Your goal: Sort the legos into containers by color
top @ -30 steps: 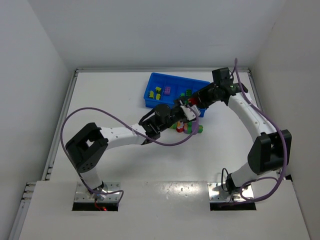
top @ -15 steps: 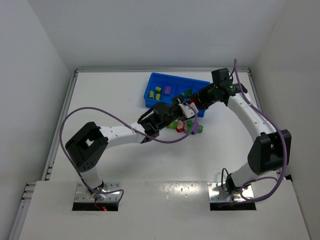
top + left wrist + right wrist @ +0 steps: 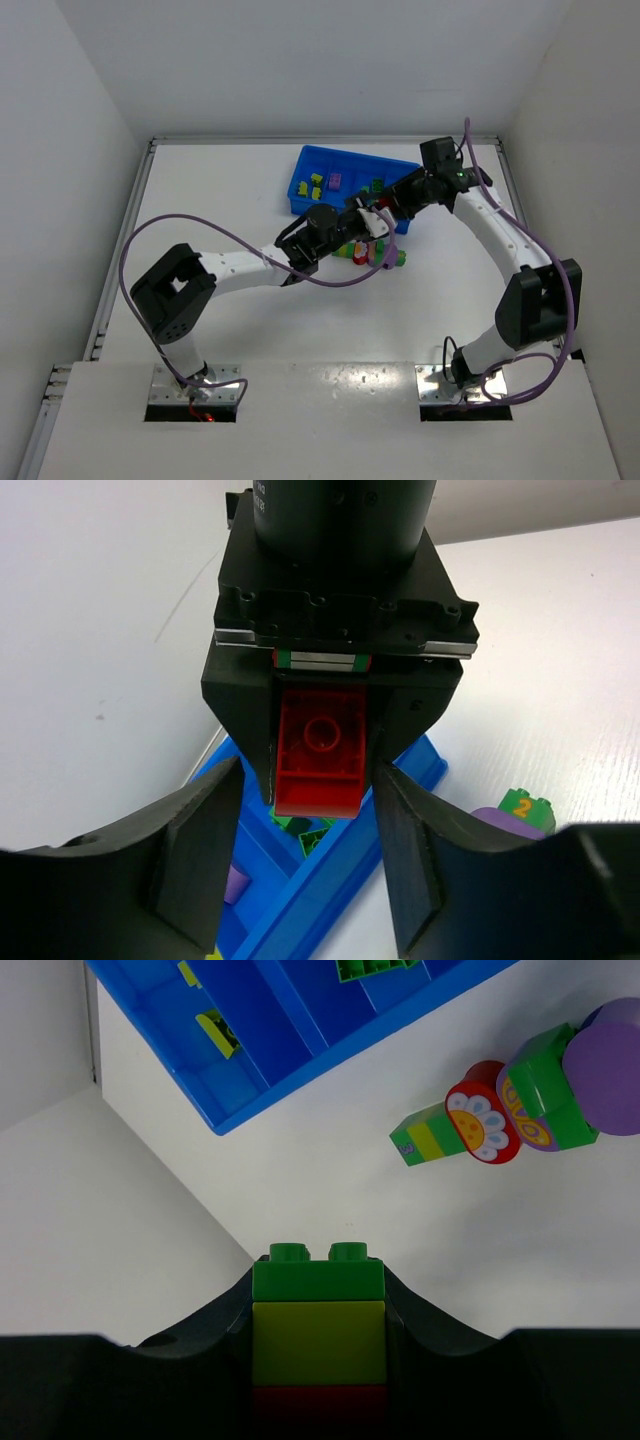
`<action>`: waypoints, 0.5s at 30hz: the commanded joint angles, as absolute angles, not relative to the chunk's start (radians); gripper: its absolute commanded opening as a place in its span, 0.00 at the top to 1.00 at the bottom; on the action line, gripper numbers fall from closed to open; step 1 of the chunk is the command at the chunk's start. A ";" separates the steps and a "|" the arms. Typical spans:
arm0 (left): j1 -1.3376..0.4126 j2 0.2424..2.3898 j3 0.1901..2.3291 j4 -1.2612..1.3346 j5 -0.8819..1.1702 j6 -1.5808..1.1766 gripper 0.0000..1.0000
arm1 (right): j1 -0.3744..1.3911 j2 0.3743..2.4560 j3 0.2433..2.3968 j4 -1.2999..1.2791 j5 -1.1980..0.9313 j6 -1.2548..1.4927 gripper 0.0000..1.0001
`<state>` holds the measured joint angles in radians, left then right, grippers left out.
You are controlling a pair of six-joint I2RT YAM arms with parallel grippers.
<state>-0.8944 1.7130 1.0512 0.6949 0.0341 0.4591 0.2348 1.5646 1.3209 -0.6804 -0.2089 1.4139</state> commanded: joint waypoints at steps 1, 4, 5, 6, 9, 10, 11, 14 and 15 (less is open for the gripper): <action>-0.881 1.707 1.088 0.732 0.058 0.460 0.42 | 0.244 1.549 1.359 -0.649 -0.212 1.413 1.00; -0.881 1.707 1.097 0.723 0.049 0.460 0.48 | 0.244 1.549 1.359 -0.649 -0.212 1.413 1.00; -0.881 1.707 1.097 0.710 0.049 0.460 0.50 | 0.244 1.549 1.359 -0.649 -0.212 1.413 1.00; -0.881 1.707 1.097 0.701 0.049 0.460 0.50 | 0.253 1.549 1.359 -0.649 -0.212 1.413 1.00; -0.881 1.717 1.106 0.701 0.040 0.469 0.51 | 0.253 1.540 1.370 -0.638 -0.221 1.404 1.00; -0.881 1.717 1.106 0.692 0.040 0.469 0.54 | 0.253 1.540 1.370 -0.638 -0.221 1.404 1.00; -0.881 1.717 1.115 0.692 0.040 0.469 0.54 | 0.264 1.531 1.370 -0.628 -0.221 1.404 1.00; -0.881 1.727 1.124 0.681 0.031 0.469 0.63 | 0.264 1.531 1.370 -0.627 -0.221 1.404 1.00; -0.881 1.727 1.124 0.681 0.031 0.469 0.69 | 0.264 1.531 1.370 -0.617 -0.221 1.404 1.00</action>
<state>-0.8928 1.7218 1.0775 0.6586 0.0299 0.4706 0.2447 1.5646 1.3266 -0.6525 -0.1947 1.4078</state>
